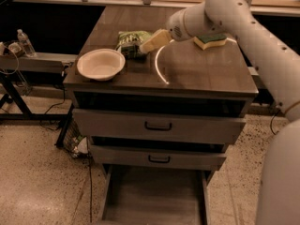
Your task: Move green jalapeno chip bag near paper bowl
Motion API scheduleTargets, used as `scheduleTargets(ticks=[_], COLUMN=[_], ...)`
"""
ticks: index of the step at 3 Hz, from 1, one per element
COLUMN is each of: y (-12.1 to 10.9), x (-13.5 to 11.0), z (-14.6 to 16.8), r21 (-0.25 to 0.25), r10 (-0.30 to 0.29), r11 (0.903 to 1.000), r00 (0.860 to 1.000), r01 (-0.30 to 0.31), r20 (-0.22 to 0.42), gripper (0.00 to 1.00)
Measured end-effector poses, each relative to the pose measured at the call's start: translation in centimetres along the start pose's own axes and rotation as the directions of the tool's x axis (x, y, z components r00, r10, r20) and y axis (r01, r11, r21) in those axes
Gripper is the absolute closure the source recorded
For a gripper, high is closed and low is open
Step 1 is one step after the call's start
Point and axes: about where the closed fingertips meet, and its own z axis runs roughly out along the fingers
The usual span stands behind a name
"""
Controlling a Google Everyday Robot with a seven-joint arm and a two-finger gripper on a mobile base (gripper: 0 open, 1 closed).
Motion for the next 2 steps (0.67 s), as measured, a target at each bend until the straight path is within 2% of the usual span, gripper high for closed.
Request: scheduleTargets(ticks=[1, 2], y=[-2.4, -5.8], x=[-1.4, -3.5], z=[-6.2, -15.6], r21=[0.162, 0.373], r10=[-0.013, -0.075], r11=[0.9867, 0.9278], r00=[0.998, 0.984], r01=[0.003, 0.010], r20=[0.063, 0.161], gripper=[0.00, 0.00])
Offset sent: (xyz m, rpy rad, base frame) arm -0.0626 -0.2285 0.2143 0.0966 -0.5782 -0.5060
